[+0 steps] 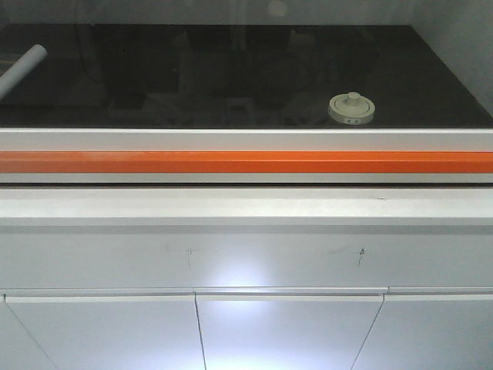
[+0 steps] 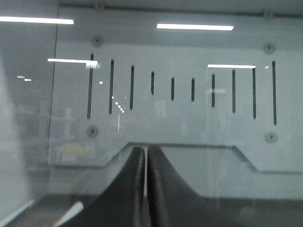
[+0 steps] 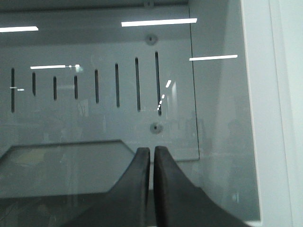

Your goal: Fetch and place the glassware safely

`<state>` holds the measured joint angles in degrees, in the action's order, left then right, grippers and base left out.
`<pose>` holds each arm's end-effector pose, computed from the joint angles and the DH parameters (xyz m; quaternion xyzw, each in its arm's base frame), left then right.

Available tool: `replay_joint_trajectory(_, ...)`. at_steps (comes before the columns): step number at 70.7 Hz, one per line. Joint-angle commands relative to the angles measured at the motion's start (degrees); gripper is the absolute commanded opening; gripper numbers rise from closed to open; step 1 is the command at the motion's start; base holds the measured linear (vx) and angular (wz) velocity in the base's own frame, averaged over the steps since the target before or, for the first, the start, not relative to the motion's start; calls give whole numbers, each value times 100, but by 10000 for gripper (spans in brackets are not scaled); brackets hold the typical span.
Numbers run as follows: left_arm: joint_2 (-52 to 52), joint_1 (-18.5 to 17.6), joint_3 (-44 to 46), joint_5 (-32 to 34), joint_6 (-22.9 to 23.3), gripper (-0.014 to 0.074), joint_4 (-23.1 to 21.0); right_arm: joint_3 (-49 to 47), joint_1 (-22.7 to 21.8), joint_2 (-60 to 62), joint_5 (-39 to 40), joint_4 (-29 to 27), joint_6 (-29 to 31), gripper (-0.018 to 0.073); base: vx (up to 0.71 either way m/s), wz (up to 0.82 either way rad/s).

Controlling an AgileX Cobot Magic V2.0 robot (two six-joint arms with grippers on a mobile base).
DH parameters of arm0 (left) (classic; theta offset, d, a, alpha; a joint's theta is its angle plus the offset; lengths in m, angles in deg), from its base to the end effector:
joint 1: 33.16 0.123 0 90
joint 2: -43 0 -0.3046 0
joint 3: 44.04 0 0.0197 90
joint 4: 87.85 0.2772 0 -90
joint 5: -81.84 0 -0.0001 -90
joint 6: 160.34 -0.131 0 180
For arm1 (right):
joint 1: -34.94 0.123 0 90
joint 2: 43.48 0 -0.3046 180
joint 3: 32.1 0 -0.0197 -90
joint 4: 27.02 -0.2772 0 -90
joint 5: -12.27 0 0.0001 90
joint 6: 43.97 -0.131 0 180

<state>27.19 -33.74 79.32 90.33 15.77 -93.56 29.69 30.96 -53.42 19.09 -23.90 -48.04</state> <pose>0.0831 0.0011 0.3657 -0.0117 0.5298 -0.0134 0.8479 0.0756 -0.0044 0.3366 0.0205 0.5363 -0.0204 0.8435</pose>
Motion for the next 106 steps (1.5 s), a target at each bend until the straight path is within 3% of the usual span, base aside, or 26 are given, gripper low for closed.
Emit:
replay_joint_trajectory(1, -664, -30, 952, 147, -4, -7, -29, -785, -31, -530, 114, 20, 15, -4, 0, 0)
replay_joint_trajectory(10, -1651, -30, 1914, 21, -18, -7, 25, -1605, -31, -1338, 114, 20, 15, -4, 0, 0)
replay_joint_trajectory(21, -2637, -30, 2359, 152, -171, -7, 249, -2274, -31, -2399, 120, 39, 47, -4, 0, 0)
replay_joint_trajectory(46, -3863, -30, 2229, 284, -48, -7, 263, -2405, -31, -3855, 336, 88, 60, -4, 0, 0)
replay_joint_trajectory(60, -4023, -30, 1178, 1330, 55, -7, 263, -2390, -31, -4192, 484, 498, 55, -4, 0, 0)
replay_joint_trajectory(75, -4023, -30, -100, 2440, 60, -7, 269, -1266, -31, -4381, 2347, 504, 33, -1, 0, 0)
replay_joint_trajectory(106, -4018, -30, -1394, 3334, 60, -7, 314, 1203, -31, -4310, 3772, 511, 33, -1, 0, 0)
